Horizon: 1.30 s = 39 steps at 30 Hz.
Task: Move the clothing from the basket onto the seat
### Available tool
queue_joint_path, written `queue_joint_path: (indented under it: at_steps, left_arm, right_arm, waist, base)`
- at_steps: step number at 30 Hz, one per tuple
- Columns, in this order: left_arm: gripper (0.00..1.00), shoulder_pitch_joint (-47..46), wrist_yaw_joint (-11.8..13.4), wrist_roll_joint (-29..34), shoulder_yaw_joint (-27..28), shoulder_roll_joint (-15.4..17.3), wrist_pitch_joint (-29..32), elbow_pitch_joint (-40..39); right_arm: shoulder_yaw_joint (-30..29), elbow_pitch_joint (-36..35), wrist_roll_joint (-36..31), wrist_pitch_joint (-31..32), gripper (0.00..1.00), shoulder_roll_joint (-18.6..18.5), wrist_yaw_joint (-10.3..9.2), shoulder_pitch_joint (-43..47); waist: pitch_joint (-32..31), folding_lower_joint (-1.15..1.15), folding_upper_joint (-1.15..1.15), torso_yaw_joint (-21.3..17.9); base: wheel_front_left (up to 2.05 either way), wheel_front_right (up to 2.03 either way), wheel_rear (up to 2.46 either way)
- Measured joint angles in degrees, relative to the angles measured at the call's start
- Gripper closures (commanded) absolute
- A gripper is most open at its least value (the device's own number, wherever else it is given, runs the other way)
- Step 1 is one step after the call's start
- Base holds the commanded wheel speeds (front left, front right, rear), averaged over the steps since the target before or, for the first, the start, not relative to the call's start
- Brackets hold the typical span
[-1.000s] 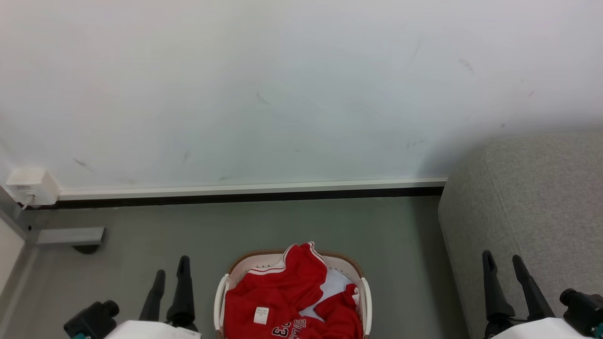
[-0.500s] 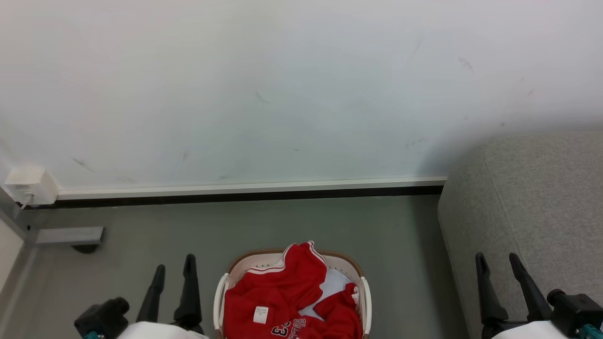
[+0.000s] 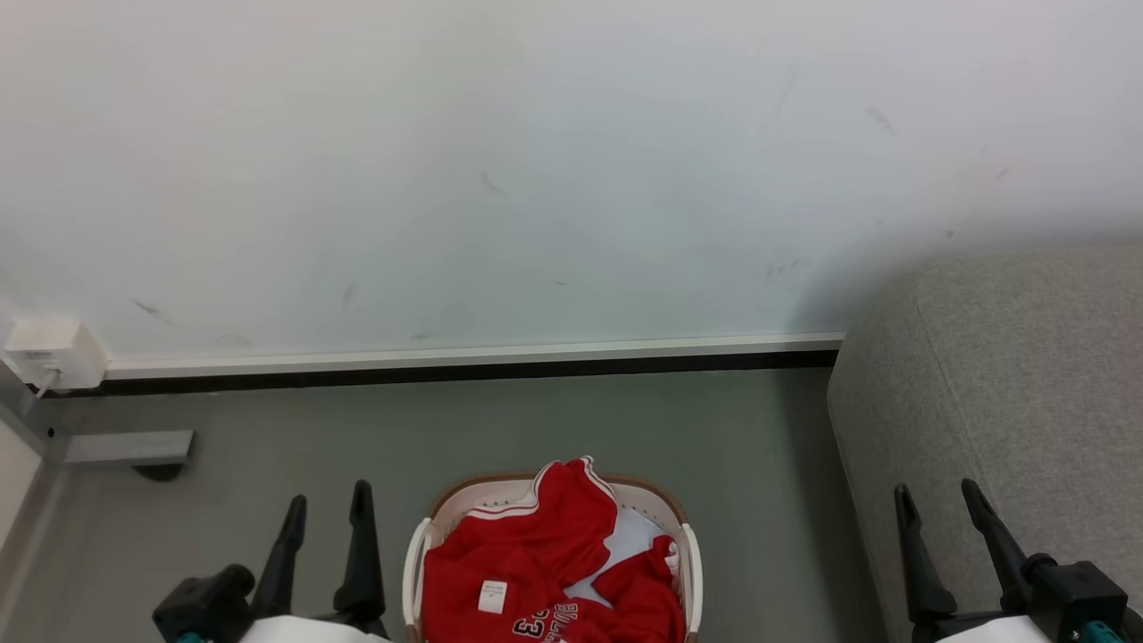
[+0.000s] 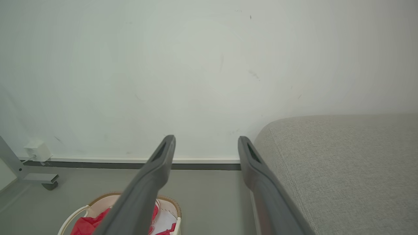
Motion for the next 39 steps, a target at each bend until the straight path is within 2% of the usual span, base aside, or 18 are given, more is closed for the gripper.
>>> queue_joint_path:
  at_steps: [24, 39]
  left_arm:
    - [0.0, 1.3, -0.4, 11.3, 0.7, 0.1, -2.6, 1.9]
    - [0.0, 1.8, -0.1, 15.2, 1.1, 0.2, -4.0, 2.7]
  right_arm:
    - [-1.6, 1.0, -6.9, -2.6, 0.0, -0.2, 0.0, 0.3]
    - [-1.5, 2.2, -10.4, -3.9, 0.0, -0.3, 0.0, 0.3]
  waist:
    - [0.1, 0.0, 0.0, -0.4]
    - [0.3, 0.0, 0.0, -0.5]
  base:
    - [0.0, 0.0, 0.0]
    - [0.0, 0.0, 0.0]
